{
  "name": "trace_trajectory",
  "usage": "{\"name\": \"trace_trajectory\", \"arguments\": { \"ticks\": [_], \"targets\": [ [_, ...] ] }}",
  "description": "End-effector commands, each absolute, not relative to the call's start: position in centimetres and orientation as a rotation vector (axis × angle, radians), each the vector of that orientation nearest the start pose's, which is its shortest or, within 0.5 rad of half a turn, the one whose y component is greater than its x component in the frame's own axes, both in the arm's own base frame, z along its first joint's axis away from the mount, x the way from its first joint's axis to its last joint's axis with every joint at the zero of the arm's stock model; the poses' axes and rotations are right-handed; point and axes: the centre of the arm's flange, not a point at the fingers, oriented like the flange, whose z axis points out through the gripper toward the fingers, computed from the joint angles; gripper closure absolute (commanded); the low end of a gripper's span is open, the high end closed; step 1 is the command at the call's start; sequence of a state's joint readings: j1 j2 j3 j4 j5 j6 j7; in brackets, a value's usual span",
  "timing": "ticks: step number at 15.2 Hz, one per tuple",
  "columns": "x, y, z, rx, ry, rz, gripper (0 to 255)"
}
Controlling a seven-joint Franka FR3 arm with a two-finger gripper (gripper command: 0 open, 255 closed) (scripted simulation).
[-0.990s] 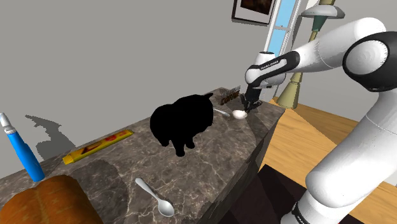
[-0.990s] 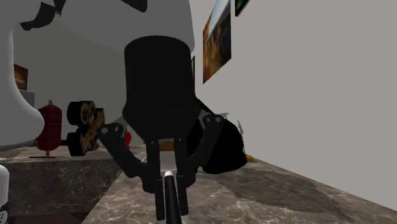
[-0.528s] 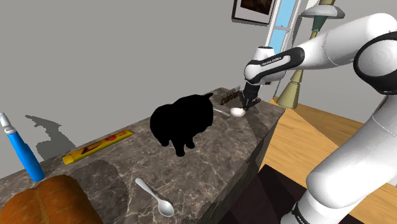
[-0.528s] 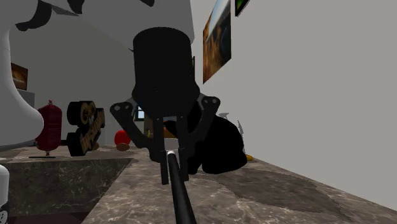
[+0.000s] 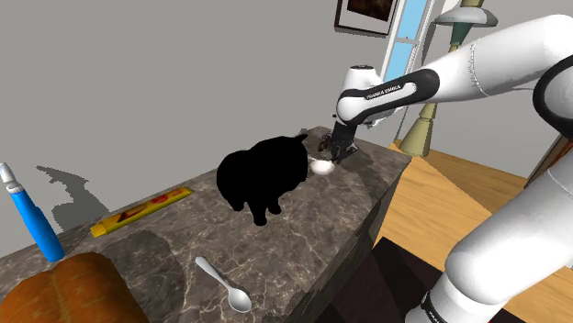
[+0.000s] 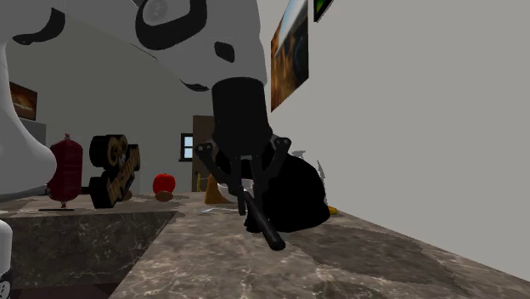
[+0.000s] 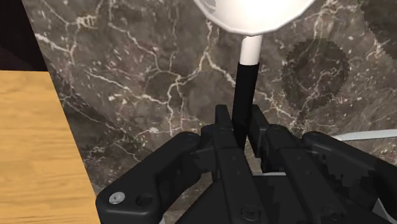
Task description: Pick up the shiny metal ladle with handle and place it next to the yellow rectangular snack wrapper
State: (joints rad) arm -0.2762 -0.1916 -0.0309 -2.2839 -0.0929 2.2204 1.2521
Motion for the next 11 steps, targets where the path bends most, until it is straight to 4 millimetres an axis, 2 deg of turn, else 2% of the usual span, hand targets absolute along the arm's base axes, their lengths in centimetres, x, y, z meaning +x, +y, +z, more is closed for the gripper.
{"name": "trace_trajectory", "arguments": {
  "ticks": [1, 11],
  "targets": [
    [47.6, -12.5, 44.4, -2.287, 2.15, -0.231, 255],
    [50.1, 0.5, 44.5, -2.287, 2.15, -0.231, 255]
  ]
}}
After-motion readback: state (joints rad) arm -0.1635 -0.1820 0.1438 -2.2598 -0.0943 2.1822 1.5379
